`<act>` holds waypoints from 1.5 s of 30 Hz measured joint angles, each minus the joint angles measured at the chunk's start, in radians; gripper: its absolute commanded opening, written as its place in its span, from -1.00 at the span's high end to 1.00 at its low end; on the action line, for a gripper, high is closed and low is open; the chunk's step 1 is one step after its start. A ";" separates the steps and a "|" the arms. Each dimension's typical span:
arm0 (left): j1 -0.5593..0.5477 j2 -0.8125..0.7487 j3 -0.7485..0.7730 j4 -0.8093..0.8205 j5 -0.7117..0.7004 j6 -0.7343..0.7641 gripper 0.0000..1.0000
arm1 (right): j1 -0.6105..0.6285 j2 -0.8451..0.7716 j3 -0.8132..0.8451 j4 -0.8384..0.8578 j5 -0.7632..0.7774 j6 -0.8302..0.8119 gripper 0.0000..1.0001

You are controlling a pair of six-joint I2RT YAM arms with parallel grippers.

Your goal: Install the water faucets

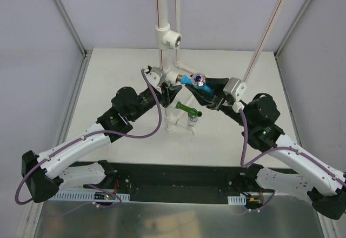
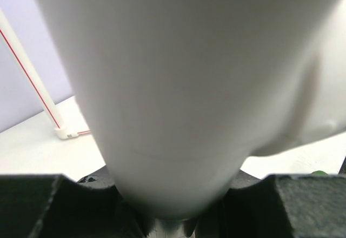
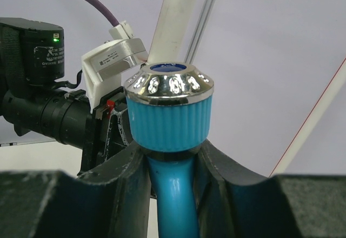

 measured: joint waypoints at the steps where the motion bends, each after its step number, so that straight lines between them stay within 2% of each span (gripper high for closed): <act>1: 0.000 0.000 0.000 0.000 0.000 0.000 1.00 | 0.002 0.000 0.000 0.002 0.000 0.000 1.00; 18: 0.001 0.002 0.000 0.000 -0.008 -0.010 1.00 | 0.080 0.011 0.000 0.012 0.084 -0.076 1.00; 45: 0.002 -0.003 0.000 -0.005 -0.021 -0.023 1.00 | 0.090 0.022 -0.085 0.161 0.130 -0.087 1.00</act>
